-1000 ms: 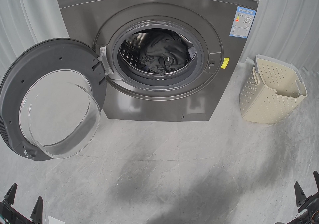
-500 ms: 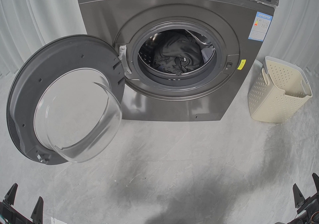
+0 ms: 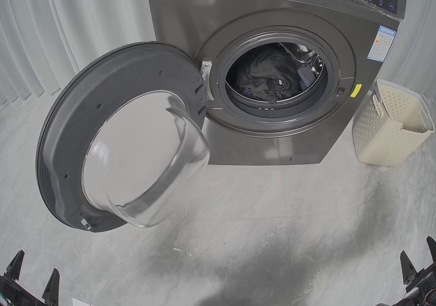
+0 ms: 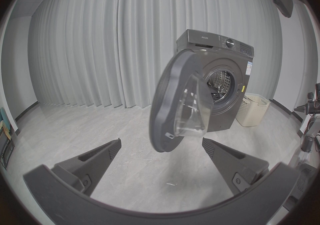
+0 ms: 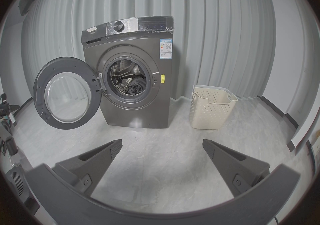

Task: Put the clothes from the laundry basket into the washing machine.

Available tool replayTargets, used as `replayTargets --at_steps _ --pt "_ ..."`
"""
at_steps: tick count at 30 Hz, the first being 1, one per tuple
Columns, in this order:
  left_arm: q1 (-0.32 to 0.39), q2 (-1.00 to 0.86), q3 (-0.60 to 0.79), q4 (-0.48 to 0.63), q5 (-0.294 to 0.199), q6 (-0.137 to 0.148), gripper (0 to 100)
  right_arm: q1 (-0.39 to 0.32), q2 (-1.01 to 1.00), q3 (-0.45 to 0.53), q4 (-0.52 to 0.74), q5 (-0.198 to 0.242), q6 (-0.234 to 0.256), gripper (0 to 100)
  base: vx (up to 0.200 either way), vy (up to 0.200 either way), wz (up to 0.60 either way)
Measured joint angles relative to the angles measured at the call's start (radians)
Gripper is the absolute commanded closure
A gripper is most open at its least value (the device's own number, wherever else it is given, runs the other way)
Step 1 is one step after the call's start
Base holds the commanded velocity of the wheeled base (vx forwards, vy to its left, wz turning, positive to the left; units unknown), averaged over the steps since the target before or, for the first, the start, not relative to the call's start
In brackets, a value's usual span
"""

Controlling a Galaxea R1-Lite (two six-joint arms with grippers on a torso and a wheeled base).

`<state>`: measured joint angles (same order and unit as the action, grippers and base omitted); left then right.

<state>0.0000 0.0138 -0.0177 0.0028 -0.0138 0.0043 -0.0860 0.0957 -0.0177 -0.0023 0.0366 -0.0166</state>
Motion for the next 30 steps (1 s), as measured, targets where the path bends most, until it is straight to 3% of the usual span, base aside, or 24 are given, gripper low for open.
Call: replayTargets --at_steps 24,30 --pt "0.000 0.001 0.000 0.000 0.000 0.004 0 0.000 0.000 0.000 0.000 0.000 0.000 0 -0.025 0.000 0.00" --pt "0.002 0.001 0.000 -0.006 0.011 0.023 0 0.000 0.000 0.000 0.000 0.000 0.000 0 0.000 0.000 0.00"
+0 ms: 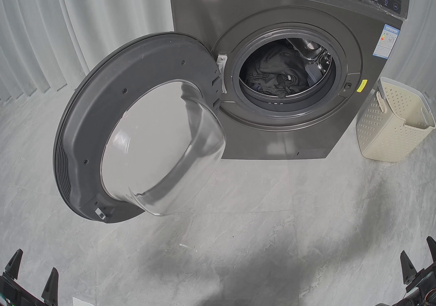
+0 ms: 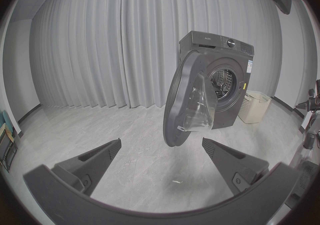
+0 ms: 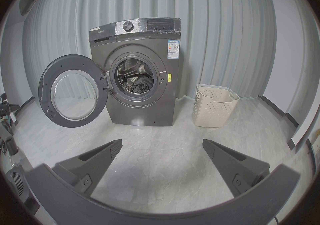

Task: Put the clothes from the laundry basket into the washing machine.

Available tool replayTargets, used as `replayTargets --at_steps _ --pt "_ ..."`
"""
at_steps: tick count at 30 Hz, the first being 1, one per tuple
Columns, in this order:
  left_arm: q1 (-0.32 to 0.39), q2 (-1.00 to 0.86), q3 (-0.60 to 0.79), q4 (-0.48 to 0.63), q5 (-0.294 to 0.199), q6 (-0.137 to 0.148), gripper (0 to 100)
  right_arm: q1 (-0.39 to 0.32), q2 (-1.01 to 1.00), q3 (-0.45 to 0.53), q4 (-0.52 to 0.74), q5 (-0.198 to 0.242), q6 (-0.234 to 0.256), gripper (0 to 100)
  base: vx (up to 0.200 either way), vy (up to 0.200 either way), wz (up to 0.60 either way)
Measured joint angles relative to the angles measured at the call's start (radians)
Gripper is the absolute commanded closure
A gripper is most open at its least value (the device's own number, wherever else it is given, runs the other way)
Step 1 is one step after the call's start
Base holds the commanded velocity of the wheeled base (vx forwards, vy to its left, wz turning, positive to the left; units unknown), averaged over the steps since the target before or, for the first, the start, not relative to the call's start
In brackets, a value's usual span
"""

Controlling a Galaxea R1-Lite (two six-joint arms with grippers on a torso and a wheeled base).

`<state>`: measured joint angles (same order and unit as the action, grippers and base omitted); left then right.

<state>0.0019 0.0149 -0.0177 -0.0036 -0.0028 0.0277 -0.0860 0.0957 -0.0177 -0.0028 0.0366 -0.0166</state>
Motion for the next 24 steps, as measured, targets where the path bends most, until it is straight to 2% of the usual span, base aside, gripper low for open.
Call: replayTargets --at_steps 4,7,10,14,20,24 --pt "0.002 0.003 -0.031 -0.013 0.003 -0.014 0 0.000 0.000 0.000 0.000 0.000 0.000 0 0.000 0.000 0.00" --pt "-0.002 0.029 -0.113 -0.010 -0.006 -0.030 0 0.000 0.000 0.000 0.000 0.000 0.000 0 0.000 0.000 0.00" --pt "-0.013 0.100 -0.206 -0.019 -0.027 -0.050 0 0.000 0.000 0.000 0.000 0.000 0.000 0 0.000 0.000 0.00" --pt "-0.027 0.242 -0.273 -0.099 -0.056 -0.074 0 0.000 0.000 0.000 0.000 0.000 0.000 0 0.000 0.000 0.00" --pt "-0.048 0.511 -0.341 -0.246 -0.128 -0.104 0 0.000 0.000 0.000 0.000 0.000 0.000 0 0.000 0.000 0.00" --pt "-0.060 0.698 -0.406 -0.317 -0.213 -0.120 0 0.000 0.000 0.000 0.000 0.000 0.000 0 0.000 0.000 0.00"
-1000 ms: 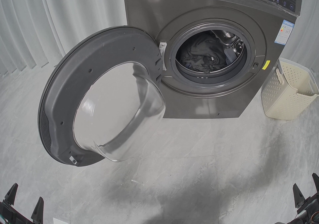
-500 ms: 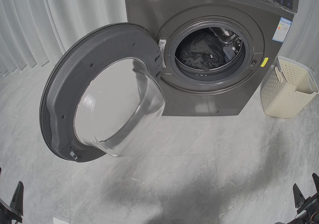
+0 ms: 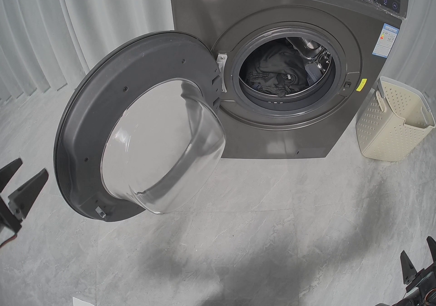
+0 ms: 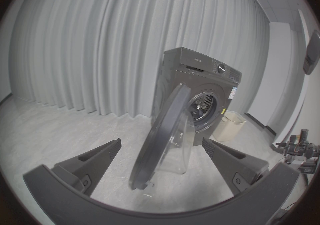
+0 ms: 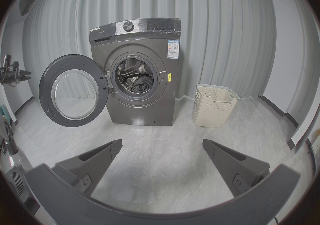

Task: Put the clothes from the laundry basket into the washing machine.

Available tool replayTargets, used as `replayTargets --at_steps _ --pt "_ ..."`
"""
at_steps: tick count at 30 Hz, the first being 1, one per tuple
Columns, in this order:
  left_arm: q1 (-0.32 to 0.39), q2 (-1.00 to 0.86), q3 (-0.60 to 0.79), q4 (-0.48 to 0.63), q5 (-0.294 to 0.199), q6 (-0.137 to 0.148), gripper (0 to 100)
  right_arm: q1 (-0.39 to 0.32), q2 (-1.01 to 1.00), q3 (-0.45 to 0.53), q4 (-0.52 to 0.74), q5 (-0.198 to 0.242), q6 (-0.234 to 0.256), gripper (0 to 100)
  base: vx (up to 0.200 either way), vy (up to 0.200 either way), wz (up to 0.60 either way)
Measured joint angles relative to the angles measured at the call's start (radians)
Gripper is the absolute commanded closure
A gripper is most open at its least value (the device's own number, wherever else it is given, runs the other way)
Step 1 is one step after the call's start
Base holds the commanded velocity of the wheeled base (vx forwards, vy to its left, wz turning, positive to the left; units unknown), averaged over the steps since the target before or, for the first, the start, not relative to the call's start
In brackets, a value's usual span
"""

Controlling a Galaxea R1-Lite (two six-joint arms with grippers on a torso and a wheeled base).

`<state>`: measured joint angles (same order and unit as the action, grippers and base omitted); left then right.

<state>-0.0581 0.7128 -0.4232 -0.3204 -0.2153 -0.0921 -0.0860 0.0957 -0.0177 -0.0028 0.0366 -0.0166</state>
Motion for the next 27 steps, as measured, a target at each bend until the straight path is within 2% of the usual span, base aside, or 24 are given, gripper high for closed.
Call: replayTargets --at_steps 5,7,13,16,18,24,27 --pt "-0.017 0.191 -0.096 -0.056 -0.119 -0.013 0 0.000 0.000 0.000 0.000 0.000 0.000 0 0.000 0.000 0.00" --pt "-0.040 0.249 -0.119 -0.068 -0.147 -0.017 0 0.000 0.000 0.000 0.000 0.000 0.000 0 0.000 0.000 0.00" --pt "-0.121 0.320 -0.139 -0.087 -0.154 -0.024 0 0.000 0.000 0.000 0.000 0.000 0.000 0 0.000 0.000 0.00" --pt "-0.173 0.337 -0.142 -0.092 -0.156 -0.042 0 0.000 0.001 0.000 0.000 0.000 0.000 0 0.000 0.000 0.00" --pt "-0.214 0.340 -0.142 -0.094 -0.154 -0.058 0 0.000 0.001 0.000 0.000 0.000 0.000 0 0.000 0.000 0.00" --pt "-0.386 0.331 -0.142 -0.097 -0.155 -0.134 0 0.000 0.001 0.000 0.000 0.000 0.000 0 0.000 0.000 0.00" --pt "-0.451 0.323 -0.142 -0.100 -0.151 -0.162 0 0.000 0.001 0.000 0.000 0.000 0.000 0 0.000 0.000 0.00"
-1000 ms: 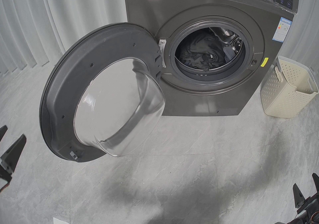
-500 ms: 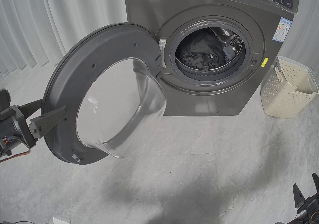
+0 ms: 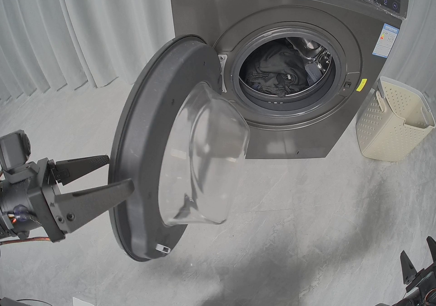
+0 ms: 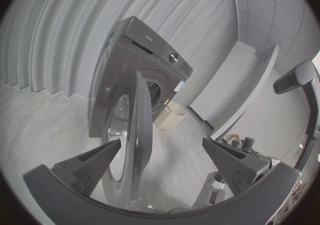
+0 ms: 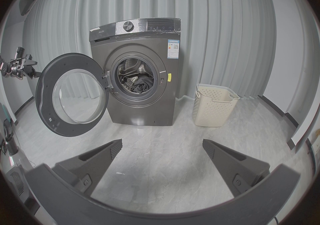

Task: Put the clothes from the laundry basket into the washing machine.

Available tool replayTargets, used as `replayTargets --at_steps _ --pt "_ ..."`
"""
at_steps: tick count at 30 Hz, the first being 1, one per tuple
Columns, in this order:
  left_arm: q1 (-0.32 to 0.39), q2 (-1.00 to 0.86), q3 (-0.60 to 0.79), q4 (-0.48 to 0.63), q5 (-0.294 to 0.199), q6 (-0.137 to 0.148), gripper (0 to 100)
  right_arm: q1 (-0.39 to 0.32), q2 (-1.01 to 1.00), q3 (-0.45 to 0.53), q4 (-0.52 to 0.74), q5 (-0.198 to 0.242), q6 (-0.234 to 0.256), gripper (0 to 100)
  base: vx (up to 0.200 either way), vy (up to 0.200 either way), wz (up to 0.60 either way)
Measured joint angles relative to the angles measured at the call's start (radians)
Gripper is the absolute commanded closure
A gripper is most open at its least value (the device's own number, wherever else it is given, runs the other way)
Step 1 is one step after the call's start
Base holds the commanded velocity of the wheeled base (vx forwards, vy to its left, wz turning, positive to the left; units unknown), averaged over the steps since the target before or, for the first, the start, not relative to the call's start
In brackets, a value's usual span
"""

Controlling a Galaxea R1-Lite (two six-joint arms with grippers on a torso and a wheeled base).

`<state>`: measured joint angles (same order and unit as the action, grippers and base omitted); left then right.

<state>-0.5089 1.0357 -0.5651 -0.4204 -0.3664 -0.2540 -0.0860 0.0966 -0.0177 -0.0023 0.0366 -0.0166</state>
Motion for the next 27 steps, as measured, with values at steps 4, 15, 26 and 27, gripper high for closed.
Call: replayTargets --at_steps 4,15,26,27 --pt "-0.016 -0.008 0.002 -0.024 0.024 -0.007 0 0.000 0.000 0.000 0.000 0.000 0.000 0 0.000 0.000 0.00" --pt "0.179 0.027 -0.004 -0.097 0.097 0.010 0 0.000 0.000 0.000 0.000 0.000 0.000 0 0.000 0.000 0.00" --pt "0.181 0.237 -0.037 -0.191 0.115 0.062 0 0.000 0.000 0.000 0.000 0.000 0.000 0 0.000 0.000 0.00" --pt "0.173 0.258 -0.047 -0.205 0.118 0.063 0 0.000 0.000 0.000 0.000 0.000 0.000 0 0.000 0.000 0.00"
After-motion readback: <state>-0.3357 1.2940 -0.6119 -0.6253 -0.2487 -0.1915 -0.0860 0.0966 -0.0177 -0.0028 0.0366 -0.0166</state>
